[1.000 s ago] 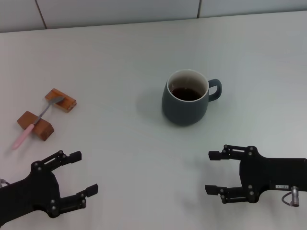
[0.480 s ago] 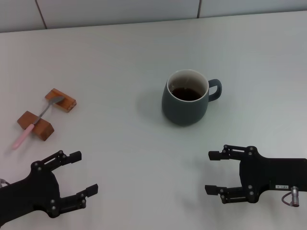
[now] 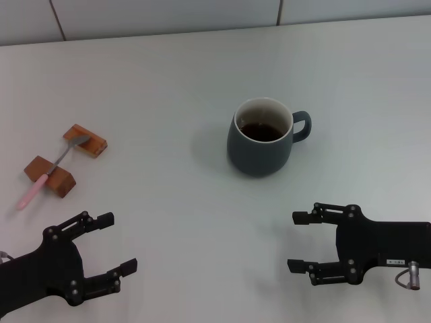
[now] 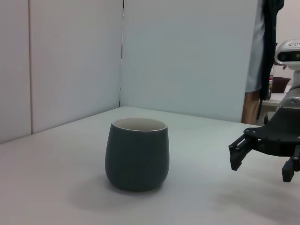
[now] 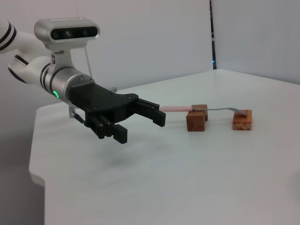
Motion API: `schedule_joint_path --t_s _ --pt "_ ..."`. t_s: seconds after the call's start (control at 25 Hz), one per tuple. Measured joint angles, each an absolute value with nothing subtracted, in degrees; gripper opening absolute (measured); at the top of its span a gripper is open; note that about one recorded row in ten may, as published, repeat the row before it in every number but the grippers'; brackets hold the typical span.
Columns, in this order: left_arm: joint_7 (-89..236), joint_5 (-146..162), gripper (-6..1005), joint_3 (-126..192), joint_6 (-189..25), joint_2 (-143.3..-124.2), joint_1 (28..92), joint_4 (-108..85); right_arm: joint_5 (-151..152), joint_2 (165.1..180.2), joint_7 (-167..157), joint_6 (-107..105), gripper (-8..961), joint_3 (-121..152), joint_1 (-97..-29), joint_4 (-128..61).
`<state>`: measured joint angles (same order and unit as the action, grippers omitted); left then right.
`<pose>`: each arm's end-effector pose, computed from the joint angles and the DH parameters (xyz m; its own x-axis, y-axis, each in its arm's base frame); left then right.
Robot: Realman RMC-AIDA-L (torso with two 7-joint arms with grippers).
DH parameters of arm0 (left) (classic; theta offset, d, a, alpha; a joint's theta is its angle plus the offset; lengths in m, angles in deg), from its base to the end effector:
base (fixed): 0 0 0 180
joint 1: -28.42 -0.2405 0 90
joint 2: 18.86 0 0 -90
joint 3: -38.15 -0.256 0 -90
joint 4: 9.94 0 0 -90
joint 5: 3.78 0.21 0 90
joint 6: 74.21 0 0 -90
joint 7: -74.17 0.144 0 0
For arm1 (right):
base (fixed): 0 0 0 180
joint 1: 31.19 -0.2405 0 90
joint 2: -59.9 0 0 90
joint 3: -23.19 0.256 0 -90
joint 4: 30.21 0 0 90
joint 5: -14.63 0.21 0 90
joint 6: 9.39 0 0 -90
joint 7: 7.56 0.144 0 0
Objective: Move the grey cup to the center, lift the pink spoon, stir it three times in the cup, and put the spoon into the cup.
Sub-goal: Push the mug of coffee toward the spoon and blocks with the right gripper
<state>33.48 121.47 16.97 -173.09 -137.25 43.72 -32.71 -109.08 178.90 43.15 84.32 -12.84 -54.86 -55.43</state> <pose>-0.3423 0.2048 -0.0181 0.8113 0.1480 0.5656 0.3605 -0.8883 -0.2846 0.3093 0.2497 -0.0402 0.8761 -0.1795 -0.4475 -0.2550 -0.9602 -0.1142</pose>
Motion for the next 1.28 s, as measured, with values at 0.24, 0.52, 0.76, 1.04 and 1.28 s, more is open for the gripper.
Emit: schedule_joint_path --t_s 0.24,0.52,0.76,1.04,1.28 --pt "33.48 121.45 835 16.97 -173.09 -137.25 43.78 -32.7 -107.8 178.96 44.45 84.24 814 -12.56 -55.3 -55.43" --pt "33.48 121.38 832 16.97 -173.09 -137.25 43.8 -32.7 -106.11 178.75 45.64 84.27 671 -12.4 -55.9 -55.43" --pt "33.48 121.38 829 16.97 -173.44 -137.24 43.81 -32.72 -103.2 178.89 45.12 83.81 399 -12.11 -55.56 -55.51" --pt "33.48 121.37 826 16.97 -173.62 -137.17 43.76 -32.79 -92.24 179.08 41.55 78.58 134 -11.88 -53.28 -55.52" --pt "33.48 121.37 823 16.97 -173.76 -137.15 43.71 -32.79 -82.55 179.28 39.3 72.0 57 -11.87 -52.53 -54.62"
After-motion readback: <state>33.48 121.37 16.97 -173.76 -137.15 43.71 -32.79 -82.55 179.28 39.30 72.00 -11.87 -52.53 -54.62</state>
